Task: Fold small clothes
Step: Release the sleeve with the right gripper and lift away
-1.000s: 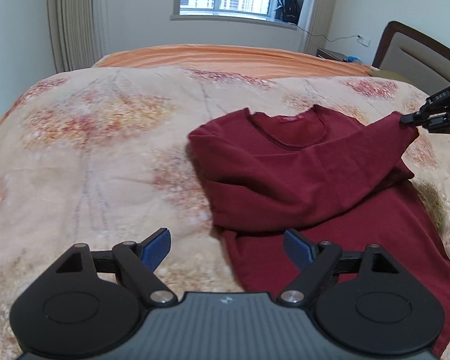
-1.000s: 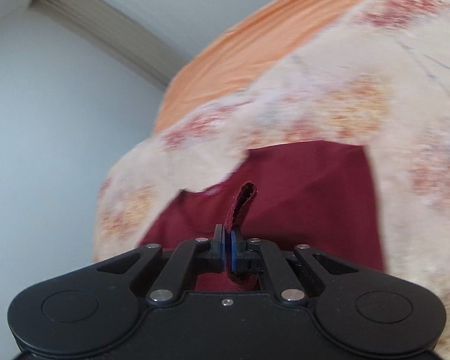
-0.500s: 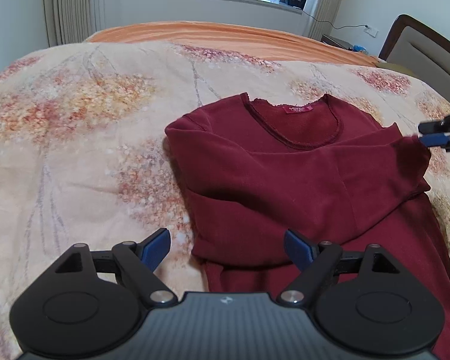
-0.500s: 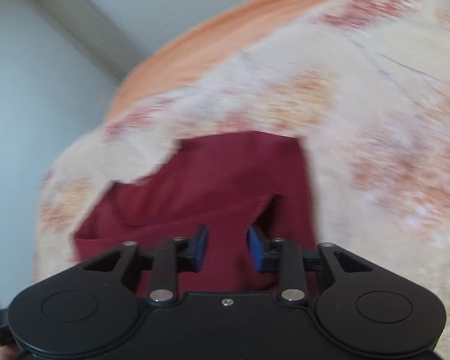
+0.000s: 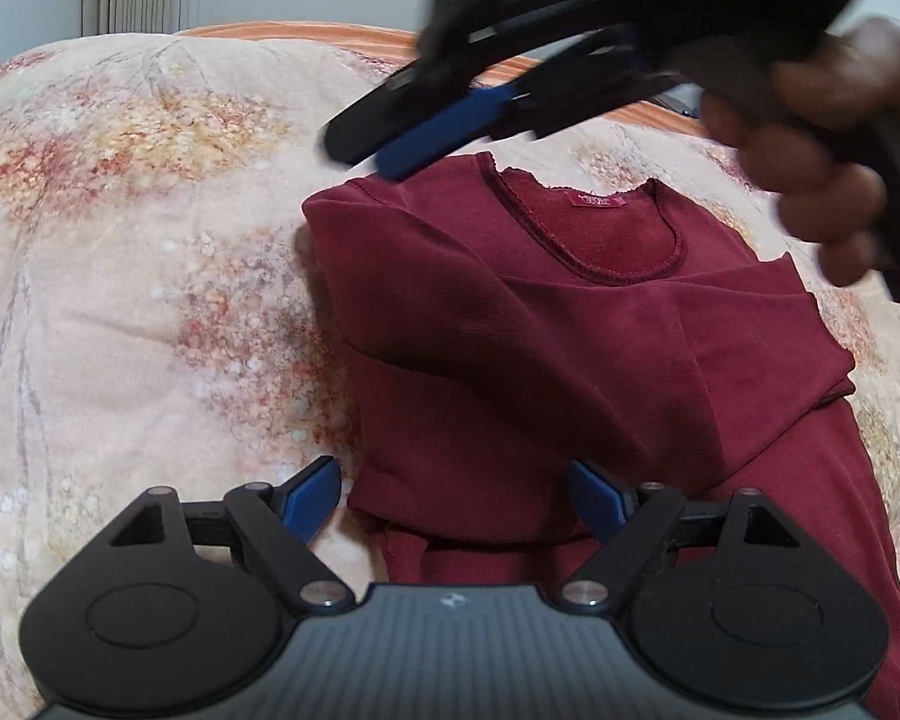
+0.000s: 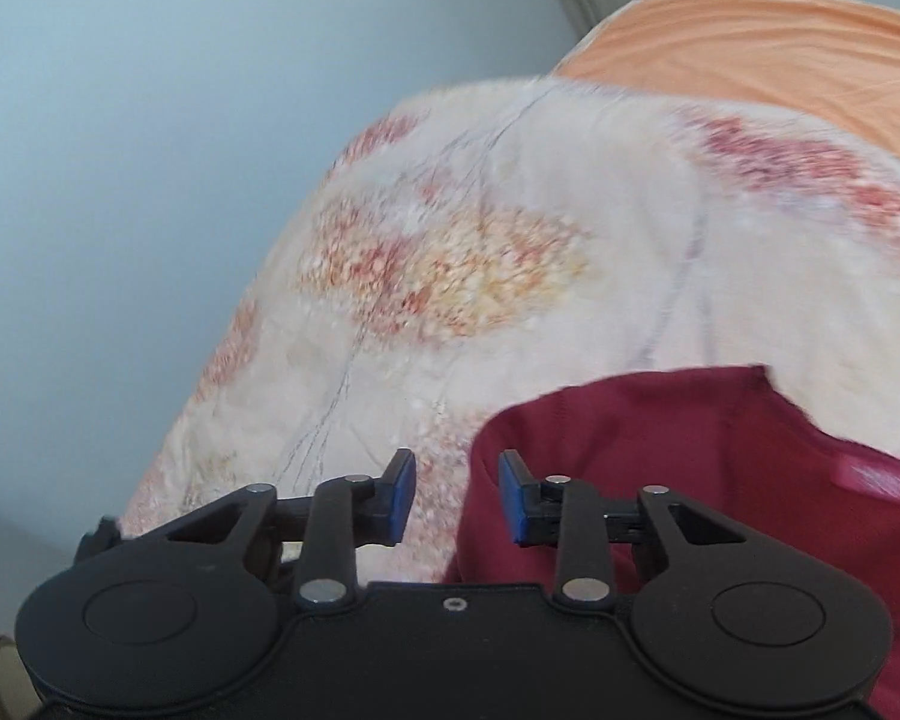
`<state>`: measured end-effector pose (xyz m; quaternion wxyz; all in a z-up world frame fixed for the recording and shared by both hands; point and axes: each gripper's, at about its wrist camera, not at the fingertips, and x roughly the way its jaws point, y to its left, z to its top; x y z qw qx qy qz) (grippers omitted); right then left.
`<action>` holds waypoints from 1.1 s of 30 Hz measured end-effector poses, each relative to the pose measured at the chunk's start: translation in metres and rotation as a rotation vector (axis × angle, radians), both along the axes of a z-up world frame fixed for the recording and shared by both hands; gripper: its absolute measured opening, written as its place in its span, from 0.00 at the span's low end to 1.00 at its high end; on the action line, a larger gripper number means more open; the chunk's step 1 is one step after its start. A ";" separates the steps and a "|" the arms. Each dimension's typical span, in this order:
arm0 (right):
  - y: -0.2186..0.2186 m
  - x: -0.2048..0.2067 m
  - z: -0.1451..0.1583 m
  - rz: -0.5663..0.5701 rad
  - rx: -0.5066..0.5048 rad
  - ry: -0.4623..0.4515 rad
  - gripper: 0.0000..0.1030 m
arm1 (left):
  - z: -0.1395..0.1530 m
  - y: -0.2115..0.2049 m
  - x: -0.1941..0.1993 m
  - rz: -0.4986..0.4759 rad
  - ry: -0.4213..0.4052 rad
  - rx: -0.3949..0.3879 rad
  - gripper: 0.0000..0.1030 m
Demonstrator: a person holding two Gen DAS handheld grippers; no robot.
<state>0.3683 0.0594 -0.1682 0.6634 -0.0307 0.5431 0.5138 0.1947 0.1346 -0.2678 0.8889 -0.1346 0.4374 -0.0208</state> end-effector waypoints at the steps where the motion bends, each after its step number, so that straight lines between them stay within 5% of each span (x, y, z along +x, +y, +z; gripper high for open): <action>1: 0.011 0.000 -0.006 0.020 -0.026 0.005 0.27 | -0.001 0.001 -0.001 0.003 -0.001 -0.008 0.84; 5: 0.042 -0.001 -0.031 0.075 -0.141 0.000 0.22 | -0.007 0.004 -0.006 0.014 0.002 -0.033 0.84; 8: 0.050 0.002 -0.044 0.094 -0.197 -0.015 0.04 | -0.010 0.006 -0.010 0.023 0.002 -0.048 0.84; 12: 0.020 0.041 -0.033 -0.204 0.032 0.128 0.01 | -0.008 0.009 -0.010 0.032 -0.010 -0.069 0.85; 16: -0.007 0.065 -0.035 -0.367 0.042 0.076 0.00 | -0.013 0.002 -0.009 0.006 0.007 -0.054 0.85; 20: -0.029 0.073 -0.031 -0.368 0.069 0.113 0.18 | -0.009 0.002 -0.017 0.008 0.007 -0.045 0.85; 24: -0.075 0.061 0.005 -0.355 0.106 -0.003 0.36 | 0.003 0.013 -0.031 0.082 -0.011 -0.060 0.85; 28: -0.169 0.046 0.017 -0.475 0.077 -0.034 0.48 | 0.020 0.024 -0.038 0.111 -0.063 -0.061 0.86; 33: -0.294 0.019 0.015 -0.658 -0.066 -0.098 0.49 | 0.026 0.027 -0.019 0.112 -0.070 -0.050 0.87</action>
